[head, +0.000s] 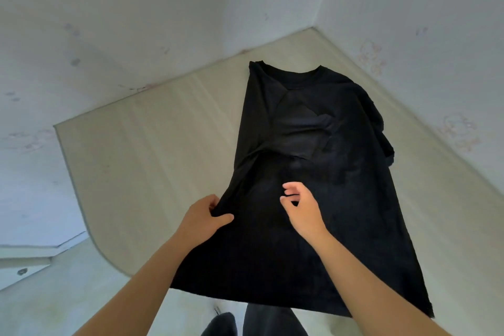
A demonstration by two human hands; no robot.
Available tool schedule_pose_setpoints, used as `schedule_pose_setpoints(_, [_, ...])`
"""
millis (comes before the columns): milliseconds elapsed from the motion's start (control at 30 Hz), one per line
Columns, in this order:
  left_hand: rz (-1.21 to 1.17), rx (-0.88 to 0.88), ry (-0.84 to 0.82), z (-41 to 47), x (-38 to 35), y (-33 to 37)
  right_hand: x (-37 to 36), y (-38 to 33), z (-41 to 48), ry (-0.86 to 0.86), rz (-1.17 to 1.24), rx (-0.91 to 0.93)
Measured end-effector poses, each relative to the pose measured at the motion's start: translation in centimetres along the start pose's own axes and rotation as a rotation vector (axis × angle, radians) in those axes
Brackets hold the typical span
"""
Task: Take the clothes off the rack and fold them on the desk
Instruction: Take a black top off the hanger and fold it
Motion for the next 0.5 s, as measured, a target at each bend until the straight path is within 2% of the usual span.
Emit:
schedule_pose_setpoints(100, [-0.147,0.040,-0.051,-1.7,0.4,-1.7,-2.3,0.9,-2.5,-0.054,-0.019,-0.008])
schedule_pose_setpoints(233, [-0.141,0.106,-0.098,-3.5,0.6,-4.7,-1.8,2.2,-5.4,0.045,-0.067,-0.004])
schedule_pose_setpoints(333, [0.010,0.068,0.147,-4.9,2.6,-4.6,-1.3,3.3,-7.5,0.082,-0.119,-0.009])
schedule_pose_setpoints(400, [0.091,-0.071,0.319,-6.9,3.2,-2.0,-1.4,3.6,-8.7,0.073,-0.130,-0.013])
schedule_pose_setpoints(433, [0.156,-0.204,0.300,-8.1,2.4,-0.2,-1.4,3.8,-9.1,0.066,-0.114,-0.021])
schedule_pose_setpoints(467, [0.257,-0.338,0.182,-9.2,0.5,1.3,-1.5,3.9,-9.4,0.059,-0.087,-0.040])
schedule_pose_setpoints(500, [0.358,-0.441,-0.003,-10.7,-1.9,2.3,-1.3,4.2,-9.9,0.054,-0.054,-0.065])
Point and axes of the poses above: each hand's wrist, its own z-axis towards the middle knuckle, its own x-axis out of the back of the hand, y = z × x, the point moved 7 cm from there along z, towards the middle knuckle, and after that the axes turned 2 degrees about x, right-handed, at the moved point
